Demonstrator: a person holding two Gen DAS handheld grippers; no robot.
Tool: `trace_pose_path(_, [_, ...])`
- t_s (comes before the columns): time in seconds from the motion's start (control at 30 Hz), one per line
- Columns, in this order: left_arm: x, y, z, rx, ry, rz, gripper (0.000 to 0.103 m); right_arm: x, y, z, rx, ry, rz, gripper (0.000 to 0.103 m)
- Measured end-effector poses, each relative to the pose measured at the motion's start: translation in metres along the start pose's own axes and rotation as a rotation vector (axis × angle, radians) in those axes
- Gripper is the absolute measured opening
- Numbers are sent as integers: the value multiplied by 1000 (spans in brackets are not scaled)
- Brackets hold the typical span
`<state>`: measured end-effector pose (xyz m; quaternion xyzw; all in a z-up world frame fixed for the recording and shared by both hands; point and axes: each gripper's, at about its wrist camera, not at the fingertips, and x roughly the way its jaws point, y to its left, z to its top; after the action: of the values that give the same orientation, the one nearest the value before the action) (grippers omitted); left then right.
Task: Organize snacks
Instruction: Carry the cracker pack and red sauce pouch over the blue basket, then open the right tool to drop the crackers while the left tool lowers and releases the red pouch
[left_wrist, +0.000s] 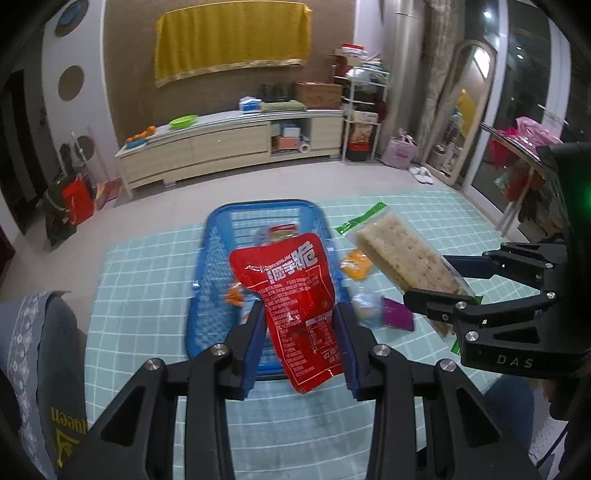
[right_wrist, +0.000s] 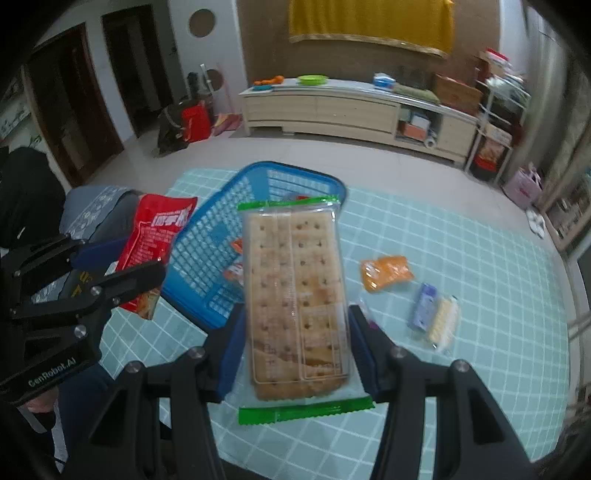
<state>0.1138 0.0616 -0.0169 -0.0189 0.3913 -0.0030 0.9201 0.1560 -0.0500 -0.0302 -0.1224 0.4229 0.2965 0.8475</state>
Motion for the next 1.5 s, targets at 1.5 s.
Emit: trace_pose_path(1.5, [31,99,-28,-189,90,75,35,97,74,35,-375,219,132,75])
